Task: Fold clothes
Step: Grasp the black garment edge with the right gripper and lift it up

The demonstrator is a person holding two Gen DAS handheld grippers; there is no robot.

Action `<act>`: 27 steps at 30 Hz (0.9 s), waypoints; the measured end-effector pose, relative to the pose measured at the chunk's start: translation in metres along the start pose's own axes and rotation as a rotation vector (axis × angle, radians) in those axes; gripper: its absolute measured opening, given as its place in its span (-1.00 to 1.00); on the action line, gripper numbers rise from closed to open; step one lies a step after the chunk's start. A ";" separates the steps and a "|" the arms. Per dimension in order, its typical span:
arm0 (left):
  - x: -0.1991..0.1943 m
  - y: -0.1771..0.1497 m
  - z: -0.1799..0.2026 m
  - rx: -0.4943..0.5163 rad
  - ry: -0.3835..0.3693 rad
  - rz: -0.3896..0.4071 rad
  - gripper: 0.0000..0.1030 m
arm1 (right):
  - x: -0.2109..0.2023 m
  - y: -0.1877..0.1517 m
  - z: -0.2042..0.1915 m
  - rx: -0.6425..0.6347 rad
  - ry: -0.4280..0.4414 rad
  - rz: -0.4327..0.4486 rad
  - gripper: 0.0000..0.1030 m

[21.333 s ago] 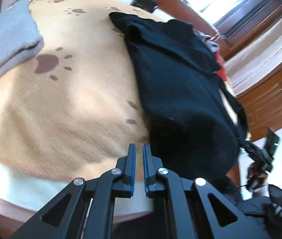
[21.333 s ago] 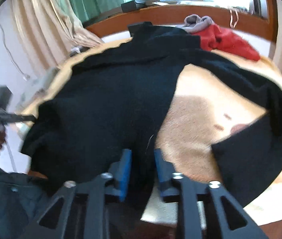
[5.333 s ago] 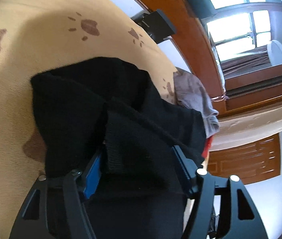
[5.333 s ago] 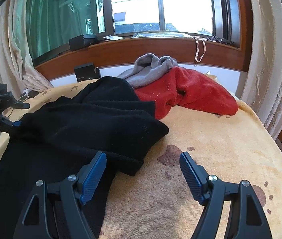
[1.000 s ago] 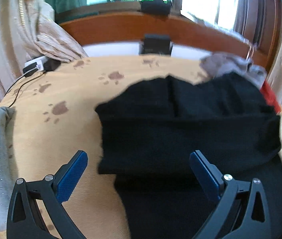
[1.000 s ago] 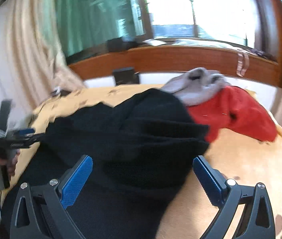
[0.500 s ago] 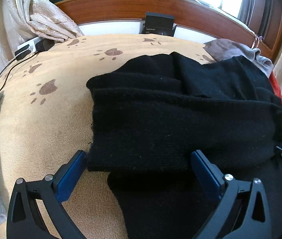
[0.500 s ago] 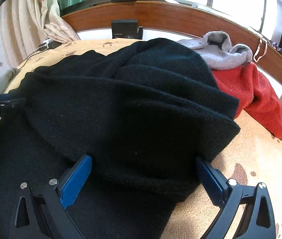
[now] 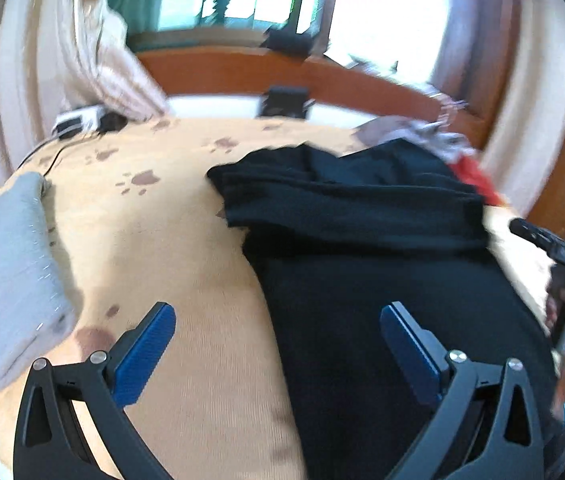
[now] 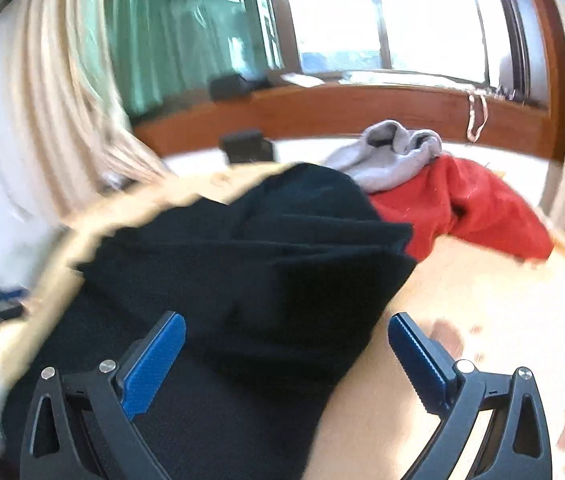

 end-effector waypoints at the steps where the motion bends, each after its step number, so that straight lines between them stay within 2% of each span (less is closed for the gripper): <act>1: -0.015 -0.005 0.003 0.011 -0.047 0.023 1.00 | -0.016 -0.005 -0.006 -0.018 0.025 0.004 1.00; 5: -0.060 -0.025 0.014 0.059 -0.183 0.065 1.00 | -0.061 -0.030 -0.034 -0.108 0.097 -0.008 1.00; 9: -0.088 -0.049 0.014 0.113 -0.192 0.060 1.00 | -0.106 -0.057 -0.057 -0.134 0.203 -0.031 1.00; 12: -0.102 -0.068 0.015 0.152 -0.185 0.043 1.00 | -0.117 -0.079 -0.069 -0.101 0.272 -0.072 1.00; 15: -0.111 -0.090 0.020 0.176 -0.203 0.013 1.00 | -0.125 -0.107 -0.079 -0.085 0.304 -0.121 1.00; 19: -0.128 -0.133 0.044 0.171 -0.325 -0.070 1.00 | -0.137 -0.141 -0.086 -0.091 0.315 -0.183 0.97; 22: -0.138 -0.154 0.060 0.154 -0.413 -0.091 1.00 | -0.139 -0.157 -0.086 -0.081 0.325 -0.230 0.86; 24: -0.139 -0.163 0.065 0.105 -0.463 -0.093 0.99 | -0.139 -0.167 -0.085 -0.083 0.311 -0.255 0.75; 27: -0.123 -0.176 0.059 -0.005 -0.492 -0.138 0.99 | -0.142 -0.183 -0.080 -0.061 0.304 -0.278 0.75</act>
Point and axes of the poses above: each gripper's, at about its wrist camera, not at the fingertips, and x roughly the way its jaws point, z to its right, y to its top, the point moved 9 cm from there along x, roughly the way its jaws point, and after that the axes turned 6 degrees about x, right-handed, at the moved point
